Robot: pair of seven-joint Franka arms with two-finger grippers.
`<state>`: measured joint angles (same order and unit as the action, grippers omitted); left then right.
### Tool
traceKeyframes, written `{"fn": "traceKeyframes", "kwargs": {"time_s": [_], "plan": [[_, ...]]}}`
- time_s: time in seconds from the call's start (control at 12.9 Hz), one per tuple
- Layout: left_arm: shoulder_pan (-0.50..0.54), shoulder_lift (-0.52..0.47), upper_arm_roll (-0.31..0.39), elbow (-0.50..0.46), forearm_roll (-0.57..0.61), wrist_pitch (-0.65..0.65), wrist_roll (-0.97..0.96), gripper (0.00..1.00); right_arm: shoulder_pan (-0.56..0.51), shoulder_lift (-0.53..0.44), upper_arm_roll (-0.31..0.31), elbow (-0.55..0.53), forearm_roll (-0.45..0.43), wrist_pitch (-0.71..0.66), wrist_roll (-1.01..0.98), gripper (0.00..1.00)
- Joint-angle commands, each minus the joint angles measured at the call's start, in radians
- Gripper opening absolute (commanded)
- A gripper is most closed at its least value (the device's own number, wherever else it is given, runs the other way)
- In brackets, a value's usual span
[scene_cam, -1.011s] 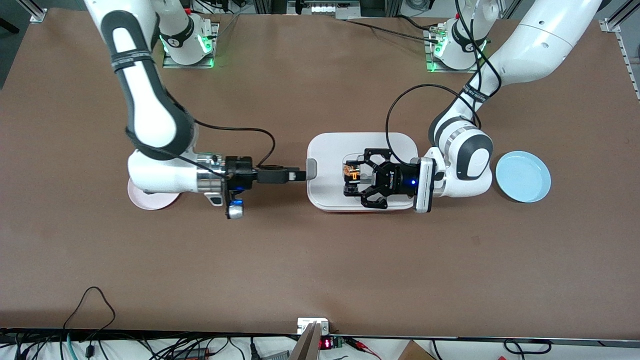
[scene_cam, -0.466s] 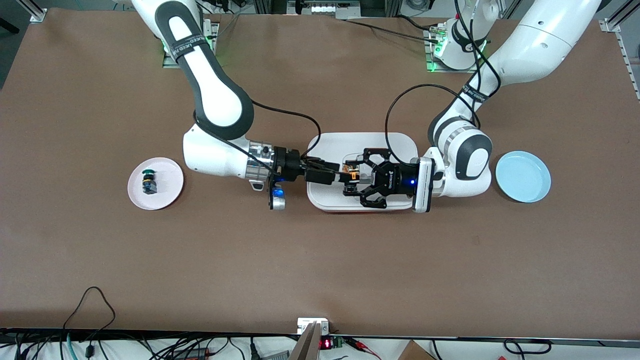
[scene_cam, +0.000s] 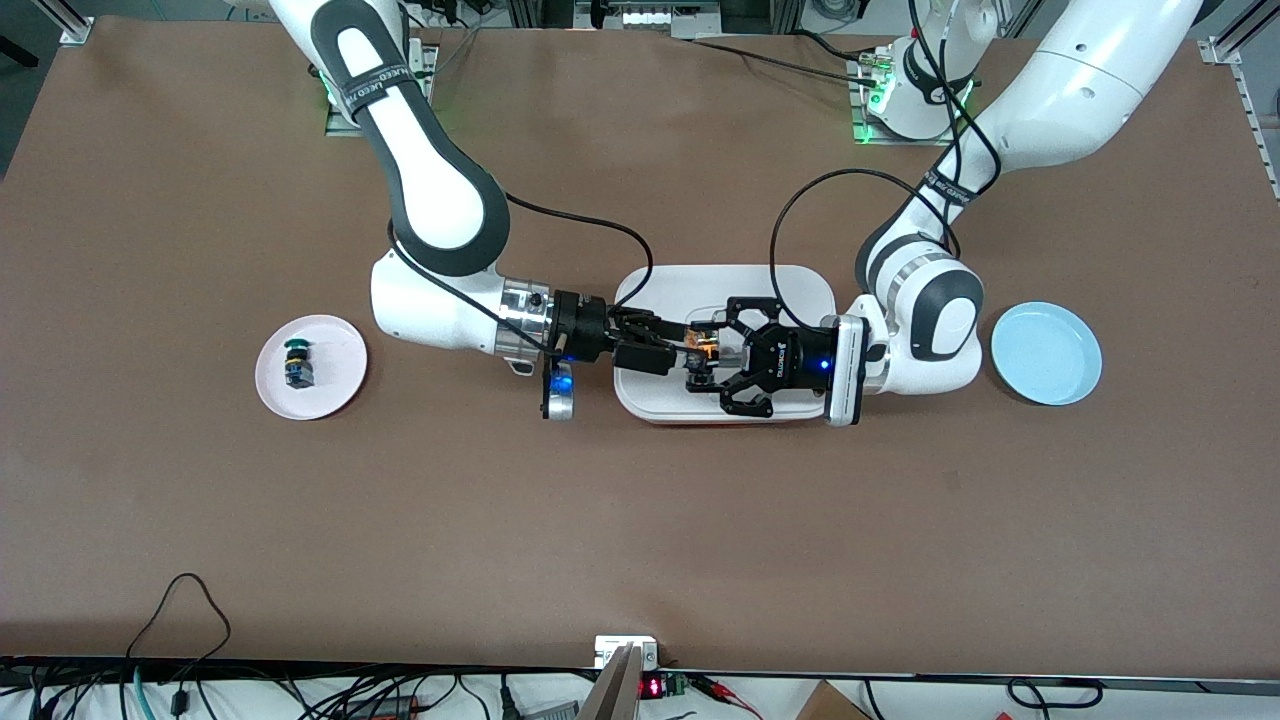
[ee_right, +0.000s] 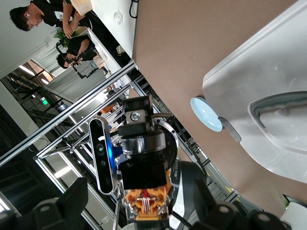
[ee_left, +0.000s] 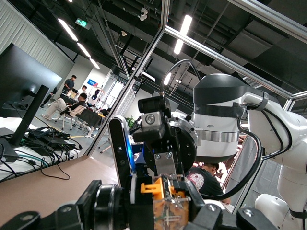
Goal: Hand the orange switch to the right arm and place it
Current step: 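Close the right gripper on the orange switch beside the left gripper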
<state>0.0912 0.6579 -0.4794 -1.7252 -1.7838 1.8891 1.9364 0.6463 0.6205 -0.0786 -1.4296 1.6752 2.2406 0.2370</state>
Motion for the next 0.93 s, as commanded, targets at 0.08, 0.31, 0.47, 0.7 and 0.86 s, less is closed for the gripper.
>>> {"fn": "traceKeyframes", "kwargs": {"time_s": [0.08,0.31,0.47,0.7,0.86], "plan": [[-0.008,0.014,-0.002,0.018,-0.029,0.001,0.045,0.55,0.039,0.019,-0.006,0.038,0.027,0.066,-0.002,0.89],[-0.008,0.014,-0.002,0.018,-0.029,0.001,0.045,0.55,0.055,0.021,-0.006,0.038,0.027,0.085,-0.002,0.81],[-0.008,0.013,-0.002,0.018,-0.029,0.001,0.045,0.55,0.055,0.025,-0.006,0.038,0.027,0.085,-0.005,0.73],[-0.008,0.012,-0.002,0.018,-0.029,0.001,0.042,0.55,0.053,0.027,-0.006,0.038,0.027,0.085,-0.021,0.60],[-0.008,0.012,-0.002,0.018,-0.029,0.001,0.042,0.55,0.053,0.027,-0.006,0.038,0.027,0.085,-0.021,0.49]]}}
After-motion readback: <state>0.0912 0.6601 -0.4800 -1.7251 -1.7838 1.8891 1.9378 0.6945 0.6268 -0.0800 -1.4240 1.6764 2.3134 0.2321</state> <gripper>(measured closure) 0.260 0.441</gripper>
